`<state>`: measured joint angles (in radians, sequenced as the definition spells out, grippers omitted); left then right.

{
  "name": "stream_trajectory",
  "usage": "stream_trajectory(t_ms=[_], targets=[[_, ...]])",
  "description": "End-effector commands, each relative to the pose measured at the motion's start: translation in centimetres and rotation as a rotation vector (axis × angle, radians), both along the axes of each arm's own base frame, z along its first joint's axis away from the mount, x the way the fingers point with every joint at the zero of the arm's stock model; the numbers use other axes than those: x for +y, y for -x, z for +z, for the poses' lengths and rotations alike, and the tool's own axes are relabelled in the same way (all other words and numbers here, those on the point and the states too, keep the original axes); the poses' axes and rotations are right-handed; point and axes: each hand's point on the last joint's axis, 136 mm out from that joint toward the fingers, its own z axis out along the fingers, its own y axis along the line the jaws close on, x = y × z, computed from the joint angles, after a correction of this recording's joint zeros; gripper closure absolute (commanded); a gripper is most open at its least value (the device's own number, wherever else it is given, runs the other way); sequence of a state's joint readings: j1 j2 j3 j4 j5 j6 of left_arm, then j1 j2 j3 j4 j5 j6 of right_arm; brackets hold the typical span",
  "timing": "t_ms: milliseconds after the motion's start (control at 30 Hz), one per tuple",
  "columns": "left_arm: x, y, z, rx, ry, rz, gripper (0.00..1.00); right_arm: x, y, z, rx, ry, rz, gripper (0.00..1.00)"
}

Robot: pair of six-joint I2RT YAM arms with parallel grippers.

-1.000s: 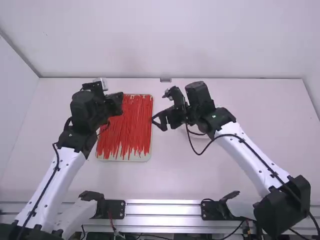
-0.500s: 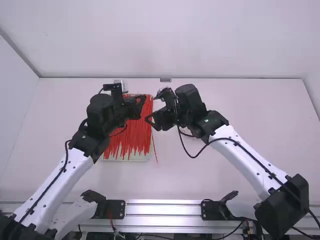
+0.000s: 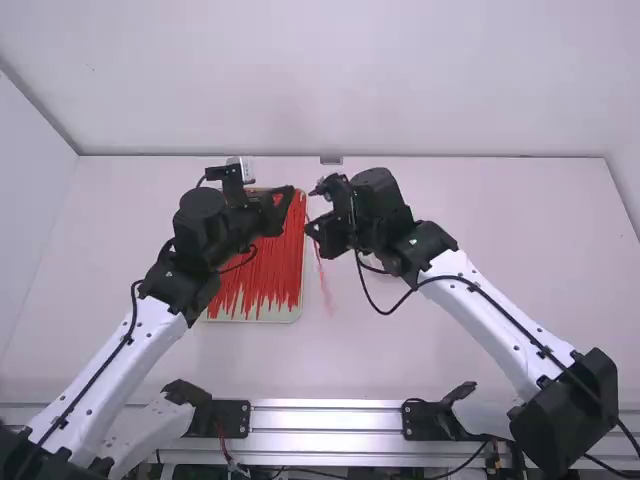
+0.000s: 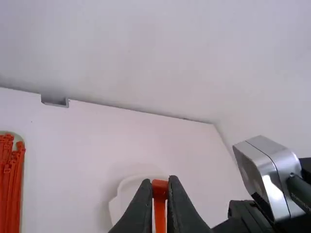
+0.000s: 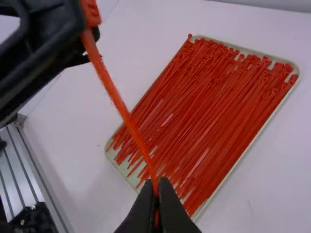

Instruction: Fasten the cable tie

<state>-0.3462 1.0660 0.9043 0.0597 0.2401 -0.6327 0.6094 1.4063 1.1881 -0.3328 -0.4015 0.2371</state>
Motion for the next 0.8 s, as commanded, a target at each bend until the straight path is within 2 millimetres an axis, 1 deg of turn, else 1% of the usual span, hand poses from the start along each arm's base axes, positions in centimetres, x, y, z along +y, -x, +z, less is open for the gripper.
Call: stream_trajectory(t_ms=[0,67,100,133,167,200,267,300,367,433,467,500,533,600,667,767], targets=[[-0.5,0.0,1.6,-0.028,0.019,-0.018,0.98,0.3,-0.7,1.4,-0.031,-0.019,-0.007,1.0],[-0.6,-0.1,1.5,-0.024,0.018,-0.017,0.98,0.3,-0.7,1.5,-0.034,-0.021,-0.007,1.0],[-0.6,-0.2,1.3,-0.021,0.016,-0.018,0.96,0.3,-0.7,1.5,-0.035,-0.021,-0.007,1.0],[-0.6,-0.2,1.3,-0.021,0.016,-0.018,0.96,0.3,-0.7,1.5,-0.035,-0.021,-0.007,1.0],[-0.5,-0.3,1.1,-0.016,0.012,-0.014,0.87,0.3,-0.7,1.6,-0.041,-0.021,-0.005,1.0],[-0.6,-0.3,1.1,-0.022,0.002,-0.019,0.83,0.3,-0.7,1.6,-0.046,-0.018,-0.001,1.0],[-0.5,-0.3,1.2,-0.043,-0.023,-0.021,0.77,0.1,-0.7,1.7,-0.063,-0.01,0.006,1.0],[-0.2,-0.4,1.5,-0.061,-0.042,-0.016,0.73,-0.6,-0.9,1.8,-0.076,0.002,0.005,1.0],[0.3,-0.5,2.0,-0.077,-0.053,-0.009,0.69,-1.4,-0.9,2.1,-0.079,0.007,-0.007,1.0],[0.9,-0.3,3.2,-0.114,-0.063,-0.022,0.65,-2.2,-0.7,2.9,-0.1,0.001,0.01,1.0],[1.0,-0.3,3.5,-0.122,-0.066,-0.028,0.64,-2.4,-0.6,3.1,-0.108,-0.003,0.015,1.0],[1.1,-0.1,4.3,-0.146,-0.073,-0.049,0.6,-2.8,-0.4,3.8,-0.12,-0.017,0.023,1.0],[1.1,0.1,5.1,-0.177,-0.082,-0.083,0.55,-3.2,-0.3,4.5,-0.14,-0.03,0.034,1.0],[1.1,0.4,6.1,-0.219,-0.095,-0.134,0.51,-3.6,-0.1,5.4,-0.165,-0.049,0.05,1.0],[1.1,0.7,7.5,-0.269,-0.105,-0.205,0.44,-4.2,0.3,6.8,-0.2,-0.084,0.075,1.0],[1.3,0.7,8.9,-0.298,-0.092,-0.285,0.41,-4.7,0.8,8.6,-0.25,-0.127,0.107,1.0]])
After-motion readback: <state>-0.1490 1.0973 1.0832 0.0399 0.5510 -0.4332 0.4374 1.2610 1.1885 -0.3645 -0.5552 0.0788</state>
